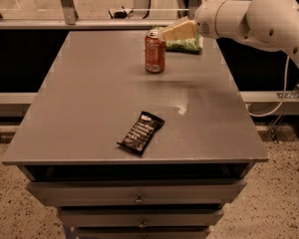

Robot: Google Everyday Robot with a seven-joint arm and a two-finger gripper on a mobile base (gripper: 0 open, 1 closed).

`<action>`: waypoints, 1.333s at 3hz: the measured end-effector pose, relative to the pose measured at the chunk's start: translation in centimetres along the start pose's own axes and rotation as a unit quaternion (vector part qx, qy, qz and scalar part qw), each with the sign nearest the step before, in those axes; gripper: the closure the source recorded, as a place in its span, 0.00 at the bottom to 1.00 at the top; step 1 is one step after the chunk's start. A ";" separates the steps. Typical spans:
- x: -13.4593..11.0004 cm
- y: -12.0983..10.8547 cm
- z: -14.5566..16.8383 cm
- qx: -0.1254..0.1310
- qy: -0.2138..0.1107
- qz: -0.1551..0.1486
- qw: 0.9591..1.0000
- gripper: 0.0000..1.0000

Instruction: Move coke can near green jalapeno chip bag

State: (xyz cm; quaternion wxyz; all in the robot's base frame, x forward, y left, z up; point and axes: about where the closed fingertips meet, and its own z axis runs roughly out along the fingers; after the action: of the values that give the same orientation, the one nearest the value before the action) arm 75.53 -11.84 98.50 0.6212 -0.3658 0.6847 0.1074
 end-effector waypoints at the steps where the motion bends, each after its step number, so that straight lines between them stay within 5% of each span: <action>1: 0.0 0.0 0.0 0.000 0.000 0.000 1.000 0.00; 4: 4.5 6.6 3.4 -0.075 0.031 0.024 0.996 0.00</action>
Offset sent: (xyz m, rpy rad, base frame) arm -0.0202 0.0296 -0.0470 -0.0166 0.0954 0.0756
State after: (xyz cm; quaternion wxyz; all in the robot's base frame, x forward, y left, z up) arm 74.13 -6.77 91.60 0.5675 -0.3981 0.7022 0.1622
